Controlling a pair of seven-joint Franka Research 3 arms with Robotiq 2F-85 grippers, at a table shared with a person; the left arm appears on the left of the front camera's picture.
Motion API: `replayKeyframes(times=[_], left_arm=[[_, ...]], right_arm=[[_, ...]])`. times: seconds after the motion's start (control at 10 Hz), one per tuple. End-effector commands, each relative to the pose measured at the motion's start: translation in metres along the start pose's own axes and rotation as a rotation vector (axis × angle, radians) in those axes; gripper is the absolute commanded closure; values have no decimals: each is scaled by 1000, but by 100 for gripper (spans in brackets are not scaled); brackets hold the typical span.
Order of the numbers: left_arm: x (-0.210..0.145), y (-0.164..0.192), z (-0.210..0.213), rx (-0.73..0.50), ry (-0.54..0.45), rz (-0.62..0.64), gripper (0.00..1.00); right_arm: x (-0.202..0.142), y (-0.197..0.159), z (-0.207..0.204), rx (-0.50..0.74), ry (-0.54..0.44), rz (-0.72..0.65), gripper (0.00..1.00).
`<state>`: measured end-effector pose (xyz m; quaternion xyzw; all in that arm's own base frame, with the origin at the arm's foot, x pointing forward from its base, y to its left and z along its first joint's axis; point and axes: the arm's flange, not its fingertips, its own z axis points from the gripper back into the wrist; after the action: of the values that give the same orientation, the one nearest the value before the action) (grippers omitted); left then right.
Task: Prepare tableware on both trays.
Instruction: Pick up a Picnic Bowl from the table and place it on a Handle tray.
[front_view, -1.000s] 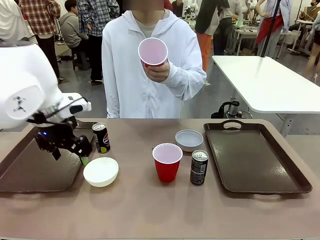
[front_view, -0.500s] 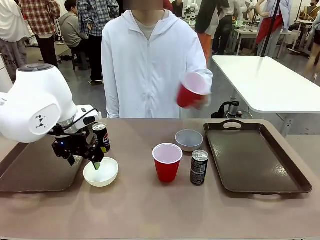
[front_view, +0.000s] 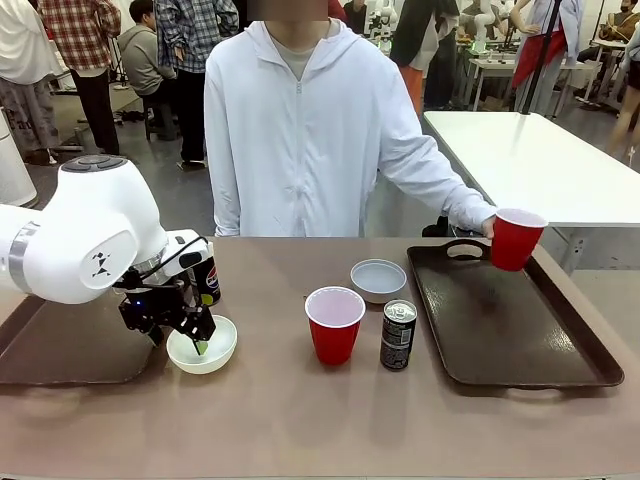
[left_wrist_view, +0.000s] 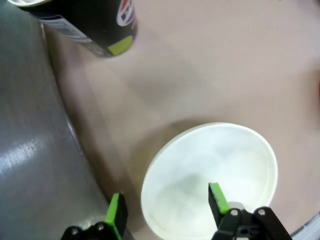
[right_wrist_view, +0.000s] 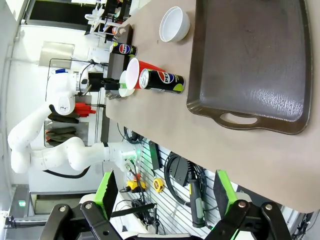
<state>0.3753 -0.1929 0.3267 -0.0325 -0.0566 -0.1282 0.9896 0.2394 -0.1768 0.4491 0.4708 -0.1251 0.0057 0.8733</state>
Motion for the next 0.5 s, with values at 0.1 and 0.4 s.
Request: replayKeyframes(times=[0.1, 0.4], left_arm=[[-2, -7, 7, 4, -21, 5, 43], [-2, -7, 6, 9, -17, 14, 70]], right_arm=[[-1, -1, 0, 15, -6, 7, 0], [-1, -1, 0, 15, -6, 7, 0]])
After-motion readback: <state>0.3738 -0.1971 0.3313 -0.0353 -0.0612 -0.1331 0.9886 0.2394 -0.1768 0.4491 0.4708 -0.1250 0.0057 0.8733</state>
